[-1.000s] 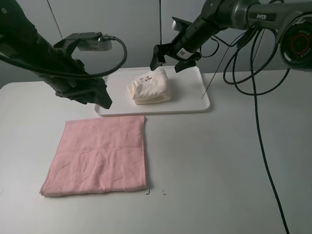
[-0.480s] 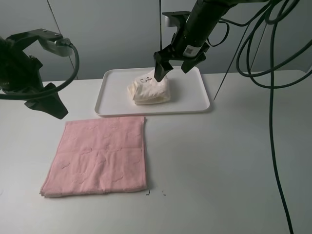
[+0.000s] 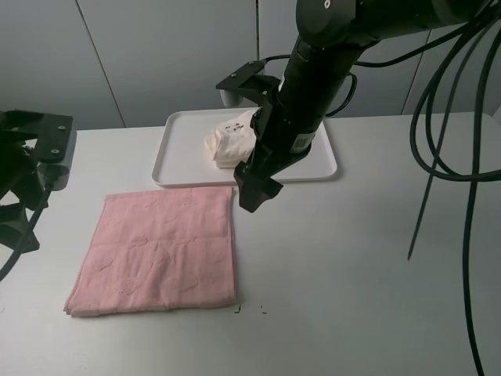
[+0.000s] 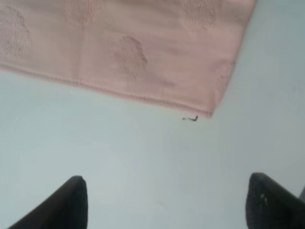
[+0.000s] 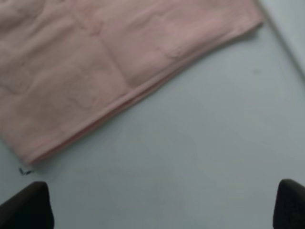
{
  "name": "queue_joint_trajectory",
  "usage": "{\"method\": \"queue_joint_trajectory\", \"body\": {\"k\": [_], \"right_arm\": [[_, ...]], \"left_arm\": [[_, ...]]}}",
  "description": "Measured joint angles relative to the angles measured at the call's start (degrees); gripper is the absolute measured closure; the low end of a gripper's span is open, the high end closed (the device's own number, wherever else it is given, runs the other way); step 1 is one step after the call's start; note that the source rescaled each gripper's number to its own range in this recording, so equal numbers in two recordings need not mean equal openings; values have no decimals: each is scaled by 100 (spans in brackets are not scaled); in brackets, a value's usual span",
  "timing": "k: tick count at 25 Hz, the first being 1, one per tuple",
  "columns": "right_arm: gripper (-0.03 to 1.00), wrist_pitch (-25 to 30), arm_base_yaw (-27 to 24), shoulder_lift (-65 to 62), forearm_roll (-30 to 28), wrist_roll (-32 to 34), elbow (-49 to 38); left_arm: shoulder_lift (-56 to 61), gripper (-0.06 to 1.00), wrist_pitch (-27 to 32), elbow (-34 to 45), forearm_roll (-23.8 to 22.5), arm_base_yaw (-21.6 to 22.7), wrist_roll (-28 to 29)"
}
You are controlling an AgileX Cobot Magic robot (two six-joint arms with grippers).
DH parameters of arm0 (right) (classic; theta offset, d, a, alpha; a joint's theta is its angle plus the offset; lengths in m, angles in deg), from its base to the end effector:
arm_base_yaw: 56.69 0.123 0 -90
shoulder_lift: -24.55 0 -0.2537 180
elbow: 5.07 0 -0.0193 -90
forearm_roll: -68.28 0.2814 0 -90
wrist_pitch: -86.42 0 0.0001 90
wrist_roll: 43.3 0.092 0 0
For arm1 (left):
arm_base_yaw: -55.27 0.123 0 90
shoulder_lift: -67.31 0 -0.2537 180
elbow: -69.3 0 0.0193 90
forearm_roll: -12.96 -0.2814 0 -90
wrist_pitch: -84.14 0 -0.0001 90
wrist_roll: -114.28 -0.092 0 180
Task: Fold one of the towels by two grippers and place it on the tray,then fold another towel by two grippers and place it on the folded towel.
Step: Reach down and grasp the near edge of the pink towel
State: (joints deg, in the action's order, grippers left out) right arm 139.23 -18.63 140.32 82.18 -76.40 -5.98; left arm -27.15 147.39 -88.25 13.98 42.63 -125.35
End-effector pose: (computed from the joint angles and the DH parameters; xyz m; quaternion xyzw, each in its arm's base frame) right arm 0.2947 0.2531 0.1538 -0.5231 0.8412 0.1065 0.0864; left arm 0.2720 -0.0625 0.1738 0.5864 0.8100 -0.0078 0.0019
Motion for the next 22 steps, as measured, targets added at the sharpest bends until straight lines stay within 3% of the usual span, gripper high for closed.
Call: {"method": "queue_joint_trajectory", "body": {"k": [7, 14, 22], "right_arm": [[-3, 119, 561, 0, 15, -996, -276], [-3, -375, 1353, 0, -63, -1366, -276], [-3, -438, 1621, 450, -238, -1436, -276]], "left_arm": [[11, -5, -1631, 1230, 0, 0, -161], [21, -6, -2542, 2225, -230, -271, -631], [21, -6, -3199, 2444, -335, -292, -645]]}}
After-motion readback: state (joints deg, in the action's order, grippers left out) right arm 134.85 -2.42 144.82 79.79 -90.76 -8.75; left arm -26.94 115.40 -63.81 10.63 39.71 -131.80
